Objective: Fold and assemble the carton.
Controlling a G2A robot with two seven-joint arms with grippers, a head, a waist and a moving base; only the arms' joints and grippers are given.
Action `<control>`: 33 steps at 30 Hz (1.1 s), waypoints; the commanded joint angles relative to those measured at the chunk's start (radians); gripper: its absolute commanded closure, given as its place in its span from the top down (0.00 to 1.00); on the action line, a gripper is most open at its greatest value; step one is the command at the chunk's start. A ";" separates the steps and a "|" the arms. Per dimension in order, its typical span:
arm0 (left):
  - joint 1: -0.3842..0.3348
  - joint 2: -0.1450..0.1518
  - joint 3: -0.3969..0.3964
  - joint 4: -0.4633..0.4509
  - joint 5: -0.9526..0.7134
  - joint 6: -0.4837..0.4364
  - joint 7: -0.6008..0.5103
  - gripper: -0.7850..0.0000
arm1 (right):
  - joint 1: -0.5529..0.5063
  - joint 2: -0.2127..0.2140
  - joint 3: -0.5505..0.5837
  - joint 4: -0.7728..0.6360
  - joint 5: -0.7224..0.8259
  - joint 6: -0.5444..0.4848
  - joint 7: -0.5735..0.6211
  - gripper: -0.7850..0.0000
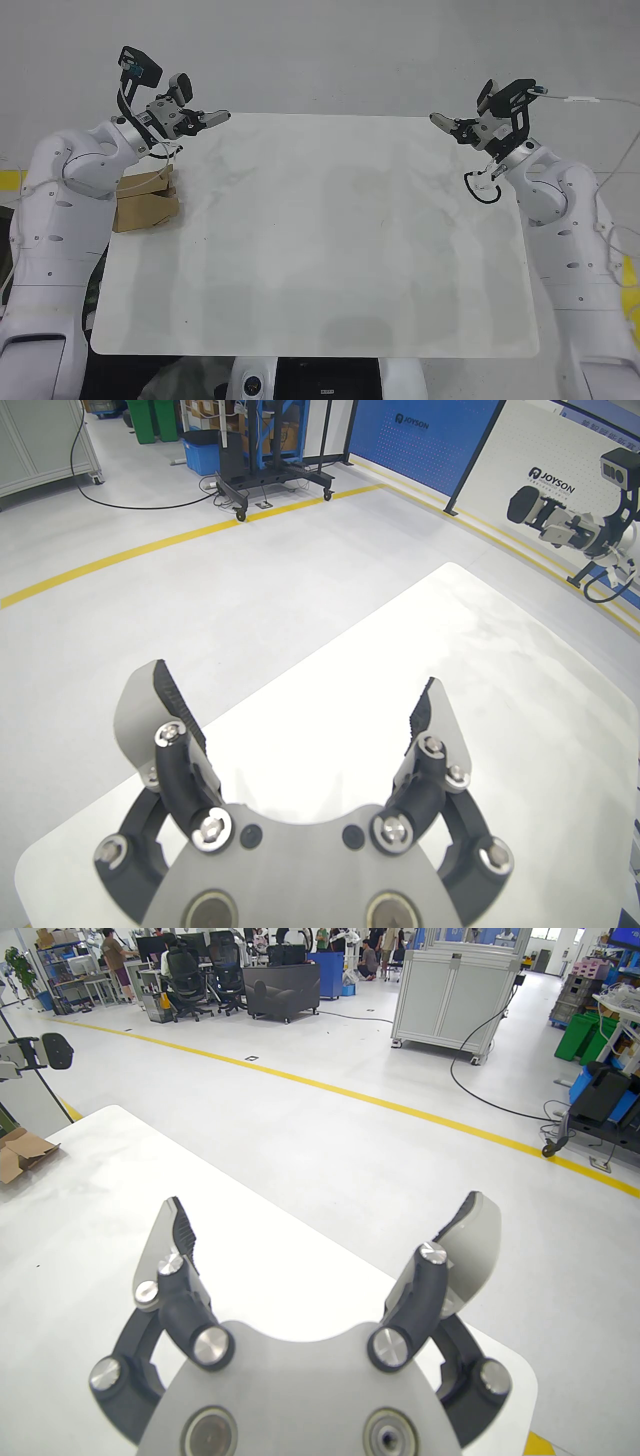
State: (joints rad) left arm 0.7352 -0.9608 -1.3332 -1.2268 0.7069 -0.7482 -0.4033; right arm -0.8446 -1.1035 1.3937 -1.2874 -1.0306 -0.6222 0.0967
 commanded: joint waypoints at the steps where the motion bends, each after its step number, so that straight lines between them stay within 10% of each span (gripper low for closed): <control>1: 0.000 0.000 0.000 0.000 0.000 0.000 0.000 1.00 | 0.000 0.000 0.000 0.000 0.000 0.000 0.000 1.00; 13: 0.042 0.002 -0.022 -0.027 -0.117 0.099 -0.060 1.00 | 0.000 0.000 0.000 0.000 0.000 0.000 0.000 1.00; 33: -0.015 0.059 -0.235 0.135 -0.747 0.481 -0.707 1.00 | 0.000 0.000 0.000 0.000 0.000 0.000 0.000 1.00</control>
State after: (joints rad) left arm 0.7359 -0.9053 -1.5592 -1.1214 -0.0134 -0.3128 -1.0817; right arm -0.8446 -1.1035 1.3937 -1.2874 -1.0306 -0.6222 0.0967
